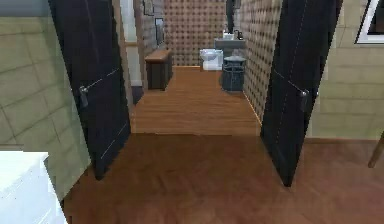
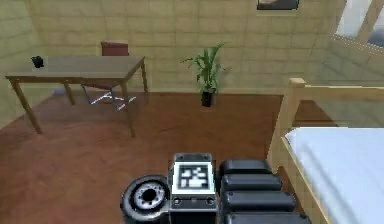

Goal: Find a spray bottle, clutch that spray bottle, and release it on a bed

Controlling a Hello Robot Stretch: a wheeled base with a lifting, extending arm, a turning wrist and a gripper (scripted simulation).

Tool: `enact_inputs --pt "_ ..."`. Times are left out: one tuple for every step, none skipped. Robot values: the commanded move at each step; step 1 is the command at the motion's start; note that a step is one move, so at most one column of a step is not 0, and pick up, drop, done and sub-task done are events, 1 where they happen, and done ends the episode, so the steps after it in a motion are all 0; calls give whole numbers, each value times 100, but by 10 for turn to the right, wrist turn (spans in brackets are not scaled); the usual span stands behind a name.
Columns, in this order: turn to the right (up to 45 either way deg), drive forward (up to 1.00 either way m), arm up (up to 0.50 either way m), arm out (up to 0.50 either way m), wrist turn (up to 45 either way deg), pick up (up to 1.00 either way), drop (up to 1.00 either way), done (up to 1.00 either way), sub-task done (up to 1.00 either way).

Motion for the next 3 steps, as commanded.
enact_inputs --pt "-450 0 0 0 0 0 0 0 0" --pt "-360 0 0 0 0 0 0 0 0" --pt "450 0 0 0 0 0 0 0 0"
